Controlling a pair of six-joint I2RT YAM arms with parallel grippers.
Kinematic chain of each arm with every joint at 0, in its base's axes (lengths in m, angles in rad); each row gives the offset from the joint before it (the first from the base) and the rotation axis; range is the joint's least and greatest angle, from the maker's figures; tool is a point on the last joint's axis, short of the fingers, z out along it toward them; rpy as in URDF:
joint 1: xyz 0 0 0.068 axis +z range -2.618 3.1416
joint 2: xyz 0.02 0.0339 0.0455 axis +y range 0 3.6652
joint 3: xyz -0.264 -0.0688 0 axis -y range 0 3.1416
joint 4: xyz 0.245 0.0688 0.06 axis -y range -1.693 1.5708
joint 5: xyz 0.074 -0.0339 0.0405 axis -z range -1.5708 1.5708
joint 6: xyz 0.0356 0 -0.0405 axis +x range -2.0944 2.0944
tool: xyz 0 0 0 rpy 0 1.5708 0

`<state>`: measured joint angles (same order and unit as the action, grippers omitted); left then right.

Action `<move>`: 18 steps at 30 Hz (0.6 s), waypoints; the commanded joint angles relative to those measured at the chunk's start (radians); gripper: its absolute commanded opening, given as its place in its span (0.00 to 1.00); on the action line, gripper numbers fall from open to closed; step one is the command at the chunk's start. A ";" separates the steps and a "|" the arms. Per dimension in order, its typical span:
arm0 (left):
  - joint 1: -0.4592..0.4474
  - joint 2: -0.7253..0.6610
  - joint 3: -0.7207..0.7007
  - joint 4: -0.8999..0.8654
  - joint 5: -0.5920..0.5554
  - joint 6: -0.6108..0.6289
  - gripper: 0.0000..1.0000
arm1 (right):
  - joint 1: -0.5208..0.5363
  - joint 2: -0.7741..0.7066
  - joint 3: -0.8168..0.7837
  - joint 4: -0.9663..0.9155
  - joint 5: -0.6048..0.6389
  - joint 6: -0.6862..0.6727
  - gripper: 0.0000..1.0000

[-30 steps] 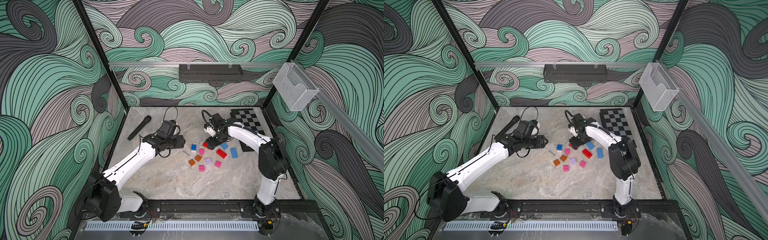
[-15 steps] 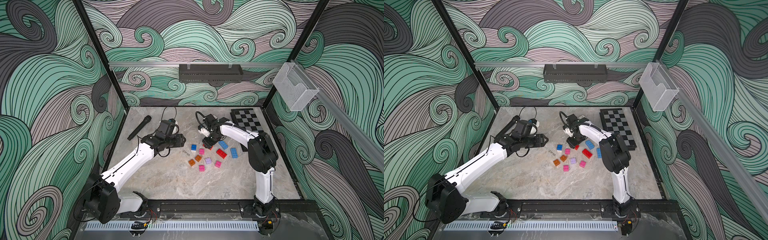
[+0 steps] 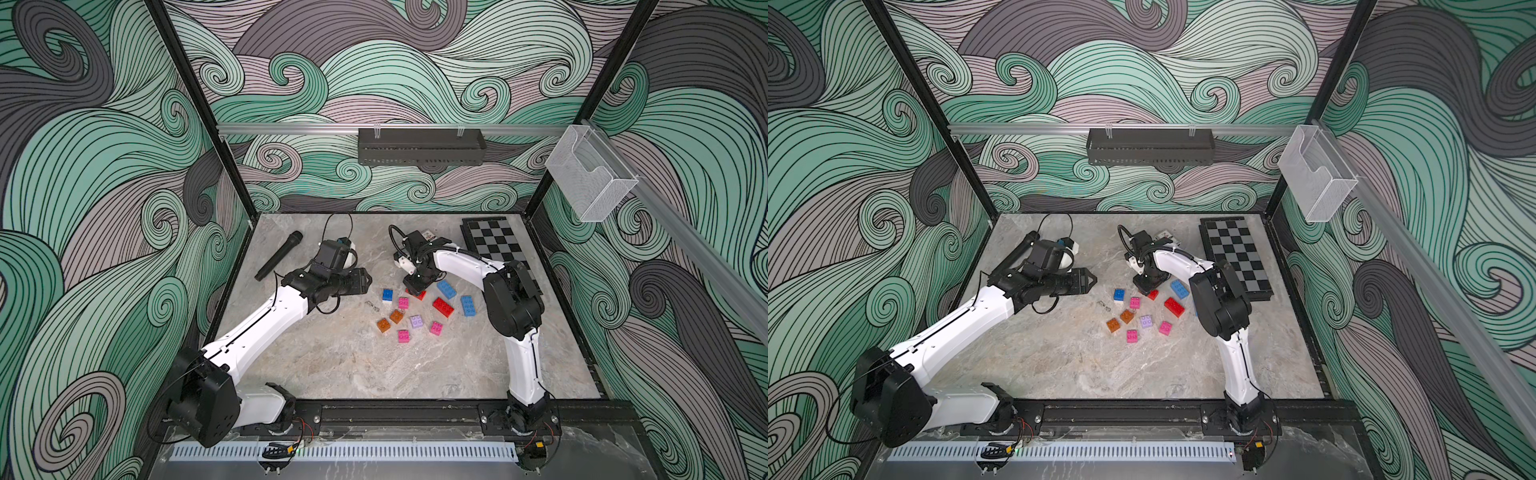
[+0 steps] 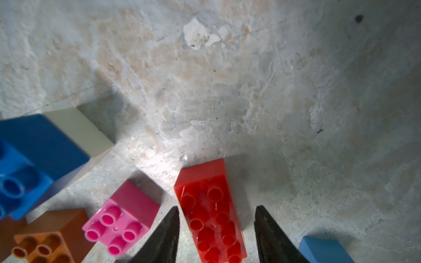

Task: Assemble the letter p with lego
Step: Pick up the lego brick from the center of the board.

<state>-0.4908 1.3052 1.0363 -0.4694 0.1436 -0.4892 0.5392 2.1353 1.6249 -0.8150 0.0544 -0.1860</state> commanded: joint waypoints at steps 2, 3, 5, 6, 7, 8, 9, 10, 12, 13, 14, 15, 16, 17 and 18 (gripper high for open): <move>0.011 0.007 0.004 0.017 0.017 -0.003 0.55 | 0.002 0.014 0.023 0.005 -0.004 -0.029 0.52; 0.012 0.009 0.004 0.017 0.018 -0.003 0.55 | 0.002 0.016 0.025 0.006 -0.005 -0.028 0.52; 0.015 0.012 0.004 0.020 0.022 -0.004 0.55 | 0.002 0.018 0.024 0.011 -0.009 -0.026 0.49; 0.015 0.012 0.004 0.019 0.023 -0.005 0.55 | 0.002 0.017 0.025 0.011 -0.012 -0.024 0.49; 0.017 0.014 0.004 0.019 0.025 -0.003 0.55 | 0.002 0.020 0.027 0.012 -0.015 -0.023 0.48; 0.017 0.015 0.004 0.021 0.027 -0.004 0.55 | 0.002 0.020 0.027 0.013 -0.018 -0.023 0.47; 0.018 0.015 0.004 0.021 0.028 -0.003 0.55 | 0.002 0.021 0.027 0.013 -0.020 -0.021 0.46; 0.017 0.016 0.004 0.021 0.028 -0.005 0.54 | 0.003 0.022 0.027 0.014 -0.021 -0.021 0.45; 0.019 0.019 0.003 0.021 0.028 -0.004 0.54 | 0.003 0.027 0.027 0.013 -0.021 -0.021 0.44; 0.020 0.019 0.002 0.021 0.030 -0.004 0.54 | 0.004 0.029 0.027 0.013 -0.021 -0.021 0.44; 0.021 0.019 0.002 0.022 0.030 -0.005 0.54 | 0.004 0.031 0.027 0.014 -0.021 -0.021 0.43; 0.021 0.021 0.002 0.023 0.031 -0.005 0.54 | 0.007 0.033 0.027 0.013 -0.021 -0.019 0.43; 0.021 0.022 0.001 0.024 0.031 -0.005 0.55 | 0.007 0.035 0.027 0.013 -0.022 -0.019 0.43; 0.021 0.022 0.001 0.024 0.031 -0.006 0.54 | 0.008 0.036 0.028 0.013 -0.021 -0.020 0.42; 0.023 0.023 0.001 0.024 0.033 -0.005 0.54 | 0.008 0.038 0.029 0.013 -0.021 -0.020 0.42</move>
<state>-0.4778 1.3197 1.0359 -0.4549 0.1631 -0.4896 0.5404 2.1475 1.6260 -0.8017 0.0502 -0.1921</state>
